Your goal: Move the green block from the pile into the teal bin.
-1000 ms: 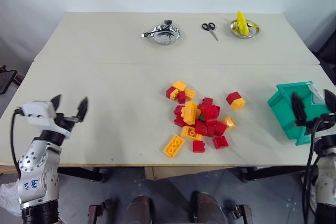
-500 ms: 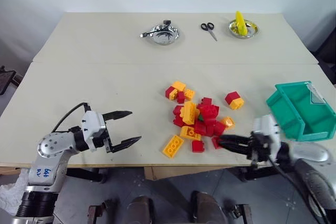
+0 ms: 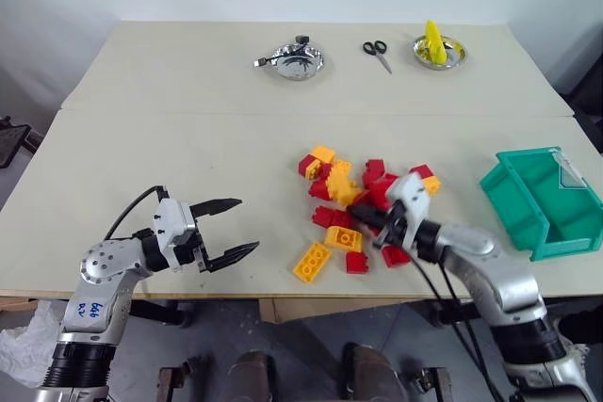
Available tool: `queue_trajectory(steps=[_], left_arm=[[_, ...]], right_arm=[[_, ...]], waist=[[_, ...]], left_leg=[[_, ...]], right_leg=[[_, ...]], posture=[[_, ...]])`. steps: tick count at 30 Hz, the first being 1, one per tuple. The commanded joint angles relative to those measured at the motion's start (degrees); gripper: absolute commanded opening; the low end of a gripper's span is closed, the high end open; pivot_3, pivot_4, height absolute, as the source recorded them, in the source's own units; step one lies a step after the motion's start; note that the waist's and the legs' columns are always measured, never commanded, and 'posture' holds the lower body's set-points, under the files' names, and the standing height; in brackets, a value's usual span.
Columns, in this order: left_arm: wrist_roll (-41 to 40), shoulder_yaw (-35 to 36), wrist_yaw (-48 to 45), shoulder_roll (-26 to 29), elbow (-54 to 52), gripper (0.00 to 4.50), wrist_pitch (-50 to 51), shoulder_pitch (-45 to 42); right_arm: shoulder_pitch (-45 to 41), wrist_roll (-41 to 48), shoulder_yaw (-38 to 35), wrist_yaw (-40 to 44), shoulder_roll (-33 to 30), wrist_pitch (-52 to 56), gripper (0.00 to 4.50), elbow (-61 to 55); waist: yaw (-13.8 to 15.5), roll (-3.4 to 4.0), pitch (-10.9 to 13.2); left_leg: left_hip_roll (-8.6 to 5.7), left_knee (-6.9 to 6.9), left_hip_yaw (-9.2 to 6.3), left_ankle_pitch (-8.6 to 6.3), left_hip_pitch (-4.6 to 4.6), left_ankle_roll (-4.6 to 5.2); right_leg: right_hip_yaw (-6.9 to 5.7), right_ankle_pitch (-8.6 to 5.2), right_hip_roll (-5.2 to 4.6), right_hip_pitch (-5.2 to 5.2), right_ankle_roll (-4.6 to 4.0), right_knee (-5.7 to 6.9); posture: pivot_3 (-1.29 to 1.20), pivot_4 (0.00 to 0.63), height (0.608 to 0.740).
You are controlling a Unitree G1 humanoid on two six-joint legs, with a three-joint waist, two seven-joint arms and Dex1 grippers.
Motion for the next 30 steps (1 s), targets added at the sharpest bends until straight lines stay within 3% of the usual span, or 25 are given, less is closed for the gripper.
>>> queue_trajectory(steps=[1, 7, 13, 19, 24, 27, 30], left_arm=[[-0.7, 0.3, 0.6, -0.7, -2.4, 4.50, -0.1, -0.1], [-0.1, -0.5, 0.6, -1.6, -1.7, 4.50, -0.4, -0.9], [0.1, -0.3, 1.0, -1.7, -2.2, 4.50, -0.6, -0.1], [-0.2, 0.0, 1.1, -1.7, -2.3, 4.50, -0.5, 0.5], [0.0, -0.7, 1.3, -2.6, -1.4, 4.50, -0.5, -0.3], [0.2, -1.0, 1.4, -3.1, -0.7, 4.50, -0.5, -1.4], [0.5, -1.1, 1.1, -3.3, 0.2, 4.50, -0.7, -2.4]], right_arm=[[-2.2, -1.5, -3.1, 1.3, -1.1, -3.4, 0.03, 7.3], [-5.1, -3.7, -1.6, 5.9, -2.5, -4.8, 0.03, 12.5], [2.2, 1.3, -2.2, 18.6, -9.7, -2.5, 0.03, 0.9], [6.9, 2.5, -12.1, 18.0, -14.5, -4.0, 0.03, 2.4], [10.5, 5.7, -18.5, 17.2, -13.6, -3.4, 0.03, 0.7], [12.1, 6.1, -17.5, 16.7, -13.7, -1.5, 0.63, -3.4], [11.9, 6.4, -15.0, 17.0, -15.0, 1.5, 1.59, -8.5]], waist=[[0.0, 0.00, 0.0], [0.0, 0.00, 0.0], [0.2, 0.01, 0.0], [0.0, 0.01, 0.0], [0.0, 0.00, 0.0], [0.0, 0.01, 0.0], [0.0, 0.01, 0.0]], left_leg=[[0.00, -0.03, 0.00, 0.00, 0.00, 0.00], [0.00, -0.01, 0.02, 0.00, 0.00, 0.01], [0.00, -0.07, 0.00, -0.01, -0.03, 0.01], [0.00, -0.04, 0.05, -0.02, -0.02, 0.02], [0.00, -0.04, 0.05, -0.02, -0.02, 0.02], [0.00, -0.03, 0.04, -0.02, -0.02, 0.02], [0.01, -0.01, 0.04, -0.02, -0.02, 0.02]], right_leg=[[-0.01, 0.00, 0.00, 0.00, 0.00, -0.02], [-0.02, 0.00, -0.01, 0.02, 0.00, -0.03], [-0.06, 0.00, -0.01, 0.01, 0.01, -0.07], [-0.06, 0.01, -0.01, 0.02, 0.02, -0.10], [-0.06, 0.01, -0.01, 0.02, 0.02, -0.11], [-0.06, 0.01, -0.01, 0.02, 0.02, -0.10], [-0.05, 0.01, -0.01, 0.02, 0.02, -0.08]], posture=[[0.00, 0.150, 0.740], [0.00, 0.150, 0.740], [0.00, 0.150, 0.740], [0.00, 0.150, 0.740], [0.00, 0.150, 0.740], [0.00, 0.150, 0.740], [0.00, 0.150, 0.740]])
